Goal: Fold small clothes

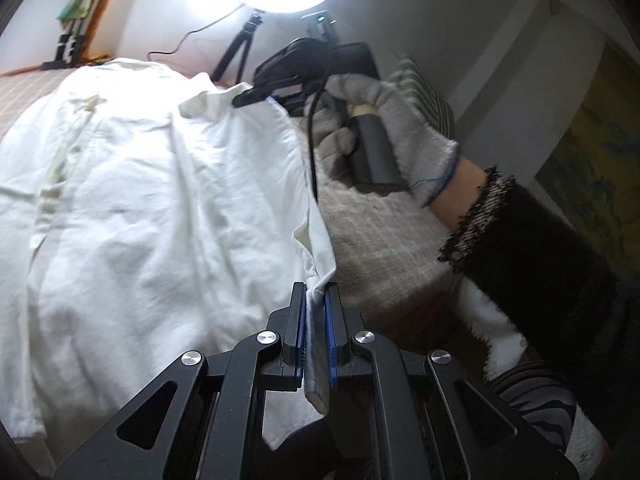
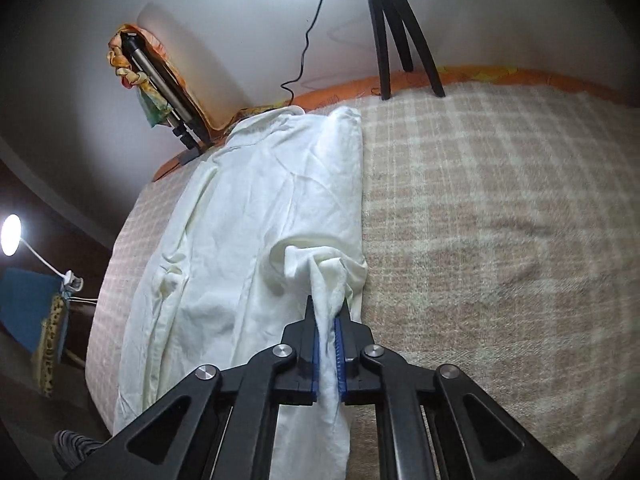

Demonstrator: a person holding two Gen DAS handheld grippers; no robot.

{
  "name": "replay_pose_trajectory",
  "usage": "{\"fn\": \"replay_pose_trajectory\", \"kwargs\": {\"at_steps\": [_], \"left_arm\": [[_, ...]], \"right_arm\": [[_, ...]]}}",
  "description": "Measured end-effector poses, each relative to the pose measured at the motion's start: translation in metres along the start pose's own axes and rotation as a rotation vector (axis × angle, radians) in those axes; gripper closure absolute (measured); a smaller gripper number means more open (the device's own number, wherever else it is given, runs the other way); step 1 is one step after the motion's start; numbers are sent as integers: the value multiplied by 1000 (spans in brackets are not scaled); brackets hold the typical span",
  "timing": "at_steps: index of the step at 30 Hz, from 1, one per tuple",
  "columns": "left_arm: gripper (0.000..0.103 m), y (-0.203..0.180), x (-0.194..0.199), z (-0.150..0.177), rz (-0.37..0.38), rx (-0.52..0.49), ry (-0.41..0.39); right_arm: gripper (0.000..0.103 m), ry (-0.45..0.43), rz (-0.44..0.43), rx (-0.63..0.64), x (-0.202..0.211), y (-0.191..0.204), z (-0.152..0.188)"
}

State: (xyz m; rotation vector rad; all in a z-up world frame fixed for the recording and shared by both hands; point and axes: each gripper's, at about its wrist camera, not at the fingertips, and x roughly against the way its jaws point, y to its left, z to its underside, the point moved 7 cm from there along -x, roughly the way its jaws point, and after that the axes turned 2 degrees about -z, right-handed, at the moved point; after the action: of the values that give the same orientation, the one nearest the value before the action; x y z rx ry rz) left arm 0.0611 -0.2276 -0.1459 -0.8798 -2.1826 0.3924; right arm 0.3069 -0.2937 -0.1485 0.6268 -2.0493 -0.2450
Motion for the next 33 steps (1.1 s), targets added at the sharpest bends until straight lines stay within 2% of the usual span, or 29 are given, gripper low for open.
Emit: {"fn": "replay_pose_trajectory", "kwargs": {"at_steps": [7,15,21,25,29,30,31,33], "left_arm": [[96,20,23,10,-3,85,-37],[96,44,43,21,-26,164,-54],[96,65,48,25,-58,209,-40],[96,78,48,30,-73,238,-24],[96,77,45,32,-83,231,5],[96,75,45,32,-88,224,9],[94,73,46,32,-92,215,18],[91,71,50,33,-107,195,42]], "right_arm": [[100,34,147,166,0,60,-9],[100,118,195,353,-48,134,-3],[100,173,196,381,-91,154,13],[100,188,184,365,-113,157,20],[92,187,113,336,-112,157,21],[86,185,84,313,-107,157,20],[71,171,31,282,-97,157,19],[68,103,-74,217,-62,152,16]]}}
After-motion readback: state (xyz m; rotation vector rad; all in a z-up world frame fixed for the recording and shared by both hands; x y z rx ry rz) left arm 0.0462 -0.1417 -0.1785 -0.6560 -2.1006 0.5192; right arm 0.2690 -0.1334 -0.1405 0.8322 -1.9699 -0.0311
